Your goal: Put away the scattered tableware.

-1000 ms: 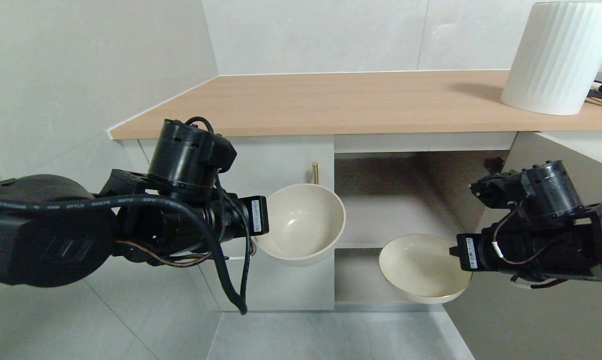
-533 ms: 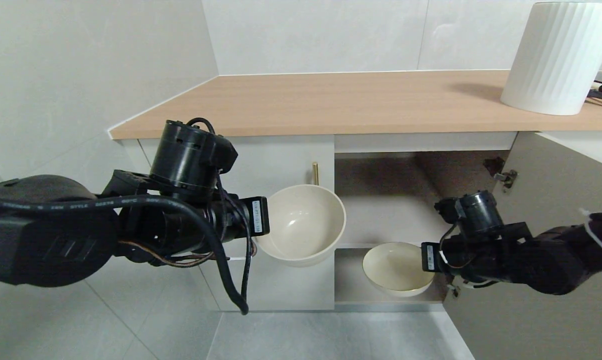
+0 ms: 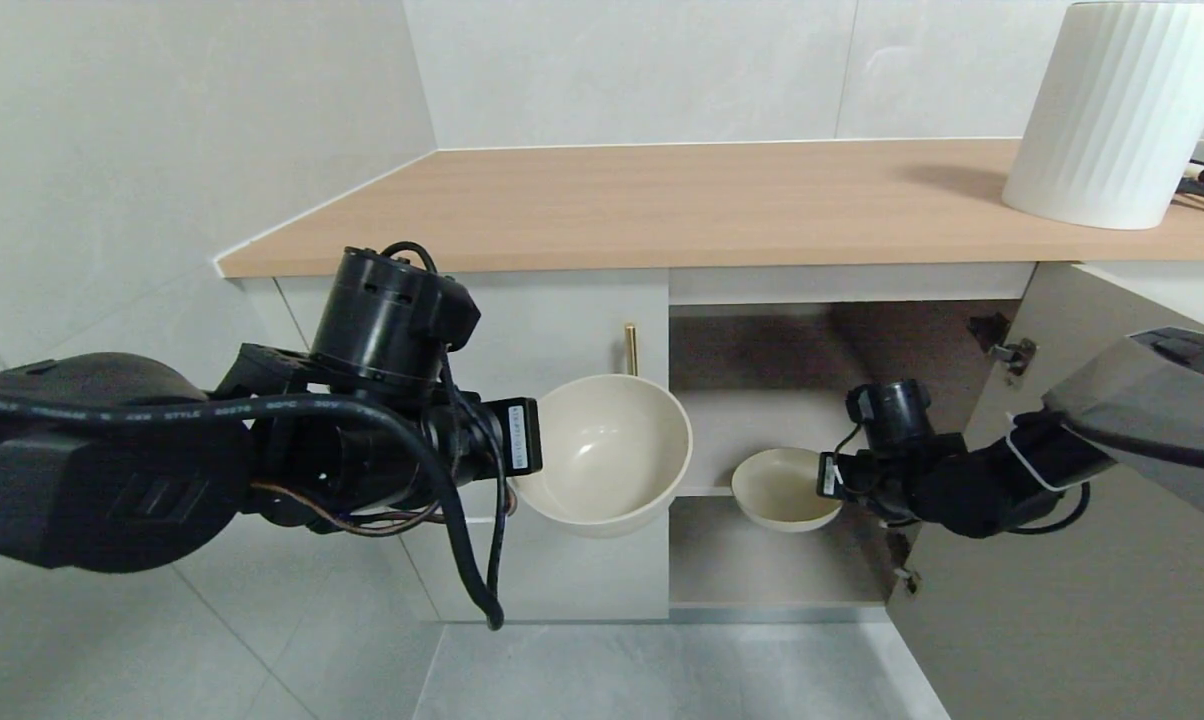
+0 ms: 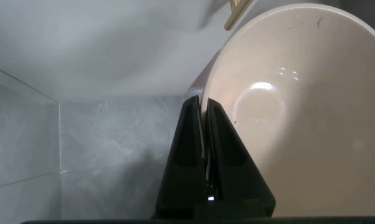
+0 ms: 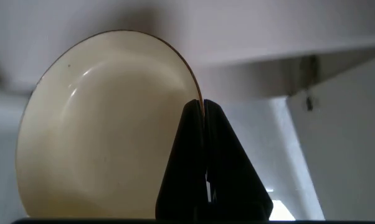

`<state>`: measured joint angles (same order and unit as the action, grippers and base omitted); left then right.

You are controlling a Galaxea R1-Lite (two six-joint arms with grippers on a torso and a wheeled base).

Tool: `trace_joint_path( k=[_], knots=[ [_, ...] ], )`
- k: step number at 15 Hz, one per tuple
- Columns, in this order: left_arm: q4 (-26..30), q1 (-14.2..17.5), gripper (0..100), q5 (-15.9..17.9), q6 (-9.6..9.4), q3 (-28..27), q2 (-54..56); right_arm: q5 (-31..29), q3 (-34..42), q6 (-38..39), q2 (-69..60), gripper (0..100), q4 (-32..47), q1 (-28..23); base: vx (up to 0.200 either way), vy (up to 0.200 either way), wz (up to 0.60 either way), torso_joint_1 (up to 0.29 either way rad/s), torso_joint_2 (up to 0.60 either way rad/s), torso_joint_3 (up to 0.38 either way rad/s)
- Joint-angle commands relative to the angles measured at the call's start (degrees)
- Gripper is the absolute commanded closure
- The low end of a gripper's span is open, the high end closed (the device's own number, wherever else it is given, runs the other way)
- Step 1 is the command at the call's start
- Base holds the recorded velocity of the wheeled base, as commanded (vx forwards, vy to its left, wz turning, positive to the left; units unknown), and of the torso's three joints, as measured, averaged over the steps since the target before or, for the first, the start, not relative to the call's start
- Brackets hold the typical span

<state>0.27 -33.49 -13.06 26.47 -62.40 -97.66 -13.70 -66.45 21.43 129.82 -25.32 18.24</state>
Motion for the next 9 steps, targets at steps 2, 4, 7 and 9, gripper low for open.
trace_joint_path(
  k=[2,4,7,9],
  knots=[
    [0.0,0.0,100,0.0,0.08,-0.1,-0.8,-0.4,-7.9,-0.2,5.9,100,1.6,-1.5,0.000,0.000,0.00,0.000,0.00,0.000],
    [0.0,0.0,100,0.0,-0.01,-0.1,-1.1,-1.9,-14.1,-0.4,8.9,100,4.5,-2.5,0.000,0.000,0.00,0.000,0.00,0.000],
    [0.0,0.0,100,0.0,-0.01,-0.2,-1.3,-4.8,-17.8,-0.5,12.0,100,4.5,-3.4,0.000,0.000,0.00,0.000,0.00,0.000],
    [-0.1,0.0,100,0.0,0.08,-0.3,-2.1,-5.0,-19.3,-0.5,12.8,100,4.7,-3.4,0.000,0.000,0.00,0.000,0.00,0.000]
  ],
)
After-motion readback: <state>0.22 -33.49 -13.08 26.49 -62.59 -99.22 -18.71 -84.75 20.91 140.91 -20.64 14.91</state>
